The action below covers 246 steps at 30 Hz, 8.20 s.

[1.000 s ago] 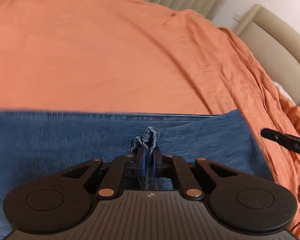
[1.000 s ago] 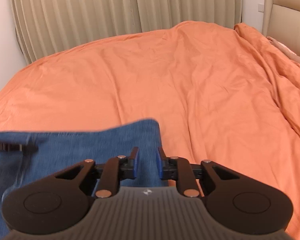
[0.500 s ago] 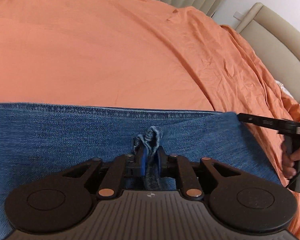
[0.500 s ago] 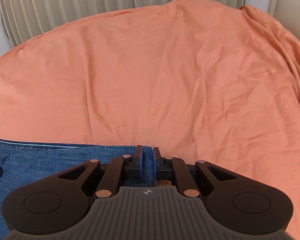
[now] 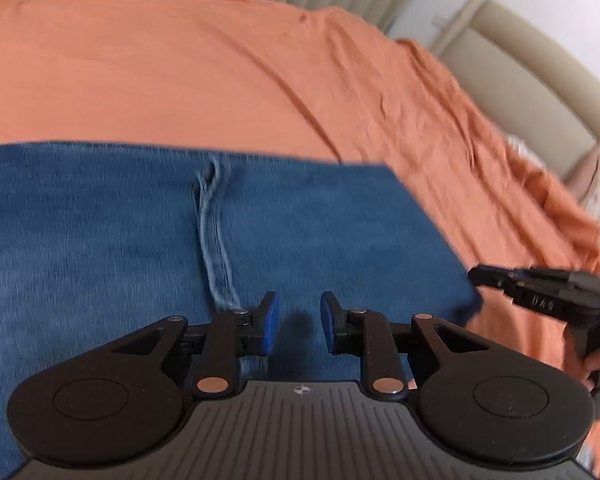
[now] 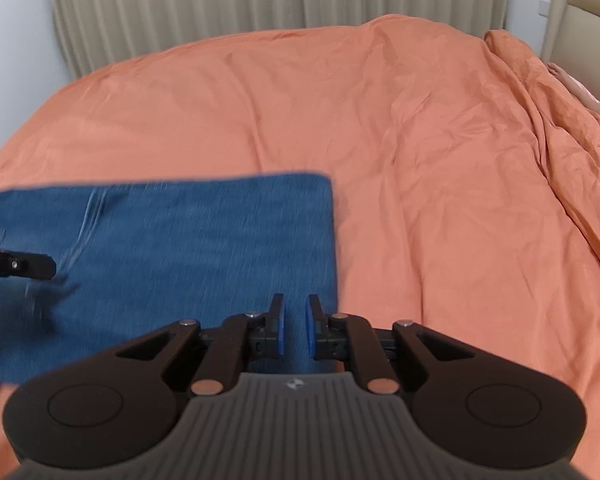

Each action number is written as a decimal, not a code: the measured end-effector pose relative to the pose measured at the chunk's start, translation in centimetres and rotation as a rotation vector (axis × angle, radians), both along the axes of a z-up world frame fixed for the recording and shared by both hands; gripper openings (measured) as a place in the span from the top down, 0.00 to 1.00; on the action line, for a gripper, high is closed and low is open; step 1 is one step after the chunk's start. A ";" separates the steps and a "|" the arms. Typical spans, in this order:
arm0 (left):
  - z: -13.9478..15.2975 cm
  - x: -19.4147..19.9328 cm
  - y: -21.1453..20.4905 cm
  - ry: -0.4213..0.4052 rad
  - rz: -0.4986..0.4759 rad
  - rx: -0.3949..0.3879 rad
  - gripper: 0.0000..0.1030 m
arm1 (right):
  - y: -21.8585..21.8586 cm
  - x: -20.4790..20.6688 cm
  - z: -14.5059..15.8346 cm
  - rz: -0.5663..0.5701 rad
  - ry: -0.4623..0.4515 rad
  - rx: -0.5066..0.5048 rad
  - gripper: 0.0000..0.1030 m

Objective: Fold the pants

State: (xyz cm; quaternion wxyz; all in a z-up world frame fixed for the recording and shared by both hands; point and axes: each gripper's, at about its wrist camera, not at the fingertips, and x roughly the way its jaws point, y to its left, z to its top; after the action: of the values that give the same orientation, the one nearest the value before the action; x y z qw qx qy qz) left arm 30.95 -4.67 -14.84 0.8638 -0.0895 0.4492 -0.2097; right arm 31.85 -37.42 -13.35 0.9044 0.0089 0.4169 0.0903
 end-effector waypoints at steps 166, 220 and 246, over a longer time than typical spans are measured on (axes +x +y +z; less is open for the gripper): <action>0.6 -9.0 10.1 -0.019 0.017 0.538 0.98 | 11.4 -0.6 2.1 0.050 0.134 0.593 1.00; 13.2 -1.0 9.2 -0.287 0.177 0.084 0.87 | 13.3 8.0 19.7 0.238 -0.155 0.477 0.90; -0.4 14.5 -0.1 -0.073 0.000 0.168 0.87 | -3.0 17.2 -4.3 -0.073 0.189 0.325 0.96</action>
State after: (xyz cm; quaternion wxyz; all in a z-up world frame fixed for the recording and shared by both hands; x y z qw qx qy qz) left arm 45.44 -4.80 -15.19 0.8841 -0.0090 0.4334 -0.1747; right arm 49.03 -40.39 -17.67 0.8507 0.1784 0.4791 0.1225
